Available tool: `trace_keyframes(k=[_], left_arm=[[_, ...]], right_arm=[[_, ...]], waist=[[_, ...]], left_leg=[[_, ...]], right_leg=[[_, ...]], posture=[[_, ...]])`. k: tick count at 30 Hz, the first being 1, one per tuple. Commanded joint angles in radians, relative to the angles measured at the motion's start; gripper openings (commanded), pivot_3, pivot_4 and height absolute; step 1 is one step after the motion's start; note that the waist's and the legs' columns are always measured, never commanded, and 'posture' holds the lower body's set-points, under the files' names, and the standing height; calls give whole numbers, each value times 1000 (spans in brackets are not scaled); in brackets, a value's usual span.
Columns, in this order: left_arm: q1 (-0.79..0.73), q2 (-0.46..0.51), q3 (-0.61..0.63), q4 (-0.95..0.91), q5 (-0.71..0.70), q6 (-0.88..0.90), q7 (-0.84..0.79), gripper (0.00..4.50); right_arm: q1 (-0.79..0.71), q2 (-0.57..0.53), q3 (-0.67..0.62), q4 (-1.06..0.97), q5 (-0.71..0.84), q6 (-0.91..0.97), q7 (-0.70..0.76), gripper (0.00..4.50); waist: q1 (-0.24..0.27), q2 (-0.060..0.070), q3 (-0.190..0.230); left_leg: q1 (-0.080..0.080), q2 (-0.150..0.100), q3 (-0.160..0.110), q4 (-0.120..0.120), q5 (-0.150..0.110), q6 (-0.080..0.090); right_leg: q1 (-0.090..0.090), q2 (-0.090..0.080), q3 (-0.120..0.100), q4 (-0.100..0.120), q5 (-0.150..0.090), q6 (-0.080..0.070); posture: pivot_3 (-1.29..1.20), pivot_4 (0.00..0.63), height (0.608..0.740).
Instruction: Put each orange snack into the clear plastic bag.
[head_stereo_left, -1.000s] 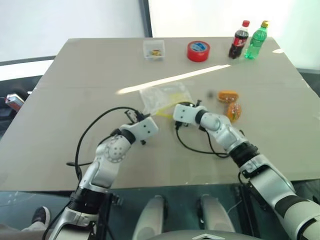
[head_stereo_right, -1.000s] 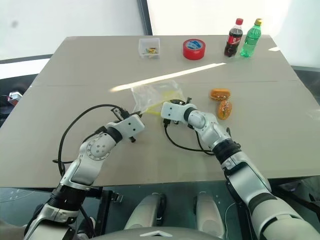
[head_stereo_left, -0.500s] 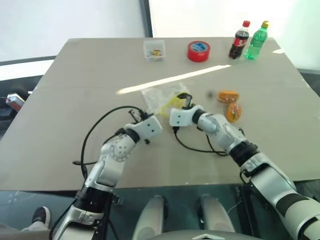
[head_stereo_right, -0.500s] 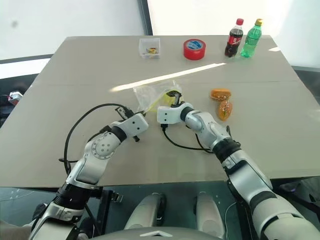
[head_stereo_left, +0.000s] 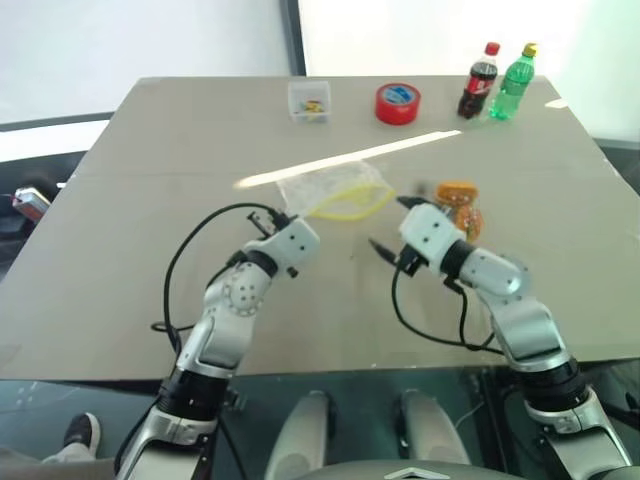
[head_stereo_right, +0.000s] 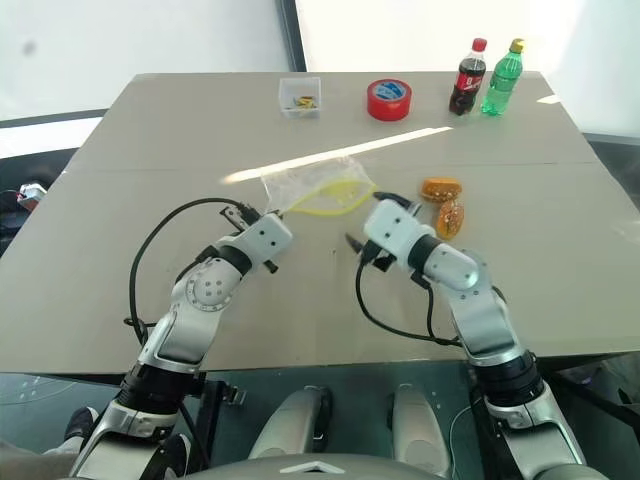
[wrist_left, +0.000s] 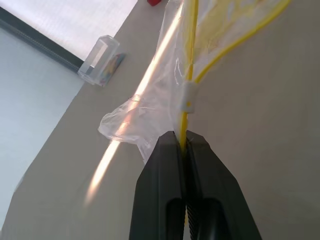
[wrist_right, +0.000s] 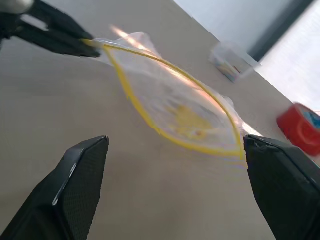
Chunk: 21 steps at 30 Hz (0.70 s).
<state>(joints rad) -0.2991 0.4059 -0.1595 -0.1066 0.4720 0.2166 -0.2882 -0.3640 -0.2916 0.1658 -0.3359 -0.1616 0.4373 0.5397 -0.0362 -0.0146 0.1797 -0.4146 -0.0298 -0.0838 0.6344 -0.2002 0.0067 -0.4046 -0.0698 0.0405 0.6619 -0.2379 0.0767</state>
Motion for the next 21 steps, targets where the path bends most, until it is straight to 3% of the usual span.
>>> trace_keyframes(k=[1,14,21], left_arm=[[-20,-7,4,-18,12,6,25,0],[-26,-16,-18,-5,26,10,39,0],[-27,-9,-19,-5,33,8,39,0]], right_arm=[[-5,42,-111,-43,-16,144,-138,4436],[-43,138,-270,77,22,346,-362,4436],[-69,205,-328,128,108,407,-410,4436]], waist=[[1,0,0],[-1,0,0],[-2,0,0]], left_leg=[[0,0,0,0,0,0],[-1,0,1,0,0,0],[-1,0,1,0,0,0]], right_leg=[[0,0,0,0,0,0],[-1,0,1,-1,0,0],[-1,0,1,-1,0,0]], posture=[[0,150,740],[0,150,740],[0,150,740]])
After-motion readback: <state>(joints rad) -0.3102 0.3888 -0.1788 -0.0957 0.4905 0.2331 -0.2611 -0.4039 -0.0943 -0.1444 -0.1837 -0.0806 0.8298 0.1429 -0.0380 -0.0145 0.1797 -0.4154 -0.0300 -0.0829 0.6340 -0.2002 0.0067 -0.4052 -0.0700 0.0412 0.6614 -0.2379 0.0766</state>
